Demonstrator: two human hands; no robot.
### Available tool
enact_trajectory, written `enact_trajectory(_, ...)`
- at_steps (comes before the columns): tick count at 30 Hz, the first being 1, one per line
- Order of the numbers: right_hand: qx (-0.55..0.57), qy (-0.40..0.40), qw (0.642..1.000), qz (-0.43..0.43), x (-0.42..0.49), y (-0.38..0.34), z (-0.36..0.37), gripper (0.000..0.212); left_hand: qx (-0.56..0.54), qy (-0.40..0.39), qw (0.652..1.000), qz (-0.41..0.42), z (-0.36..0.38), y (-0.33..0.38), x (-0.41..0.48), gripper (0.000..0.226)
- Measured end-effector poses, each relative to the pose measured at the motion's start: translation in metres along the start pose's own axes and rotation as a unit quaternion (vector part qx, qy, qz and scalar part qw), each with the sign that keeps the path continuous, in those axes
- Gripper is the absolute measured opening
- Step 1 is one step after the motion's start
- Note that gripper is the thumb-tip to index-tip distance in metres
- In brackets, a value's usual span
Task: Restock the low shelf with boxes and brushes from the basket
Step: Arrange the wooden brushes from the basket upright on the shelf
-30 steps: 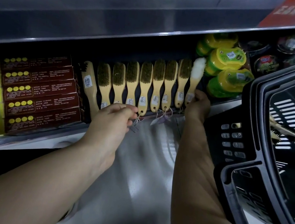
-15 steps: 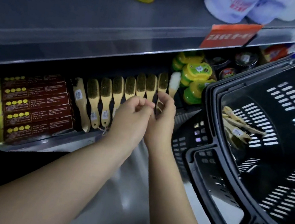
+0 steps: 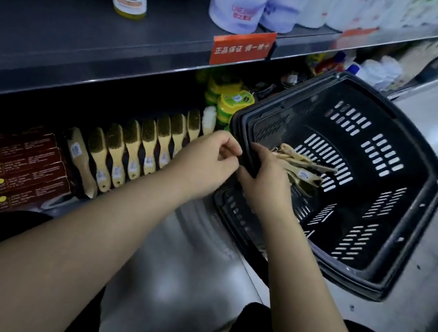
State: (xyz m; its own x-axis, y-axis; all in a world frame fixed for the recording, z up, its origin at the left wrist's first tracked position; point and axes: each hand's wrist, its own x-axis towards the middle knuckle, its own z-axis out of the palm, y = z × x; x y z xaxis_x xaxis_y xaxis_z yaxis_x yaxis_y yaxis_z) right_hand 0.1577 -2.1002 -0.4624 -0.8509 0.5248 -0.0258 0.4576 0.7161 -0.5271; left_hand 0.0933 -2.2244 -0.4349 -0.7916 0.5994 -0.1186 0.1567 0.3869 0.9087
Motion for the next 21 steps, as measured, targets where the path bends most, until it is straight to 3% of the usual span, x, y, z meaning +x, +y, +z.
enact_trajectory(5,0.153,-0.07,0.985,0.046,-0.029,0.023,-0.023,0.067,0.182,-0.04,0.974,0.131,-0.008,-0.001,0.01,0.025)
enact_trajectory(9,0.132,-0.201,0.97,0.044,-0.053,0.047,-0.049,0.061,0.221,-0.106,0.95,0.194,0.005,-0.004,0.019,0.033)
enact_trajectory(13,0.225,-0.322,0.915,0.094,-0.043,0.056,-0.061,0.021,0.275,-0.168,0.917,0.235,0.014,-0.017,0.024,0.037)
enact_trajectory(16,0.253,-0.427,0.856,0.148,-0.015,0.065,-0.045,0.019,0.309,-0.182,0.897,0.257,0.014,-0.023,0.028,0.032)
enact_trajectory(18,0.229,-0.431,0.856,0.171,0.012,0.079,-0.02,0.017,0.312,-0.188,0.892,0.267,0.012,-0.023,0.029,0.018)
enact_trajectory(21,0.163,-0.336,0.894,0.247,0.054,0.113,0.027,0.016,0.317,-0.205,0.88,0.288,0.011,-0.022,0.028,0.015)
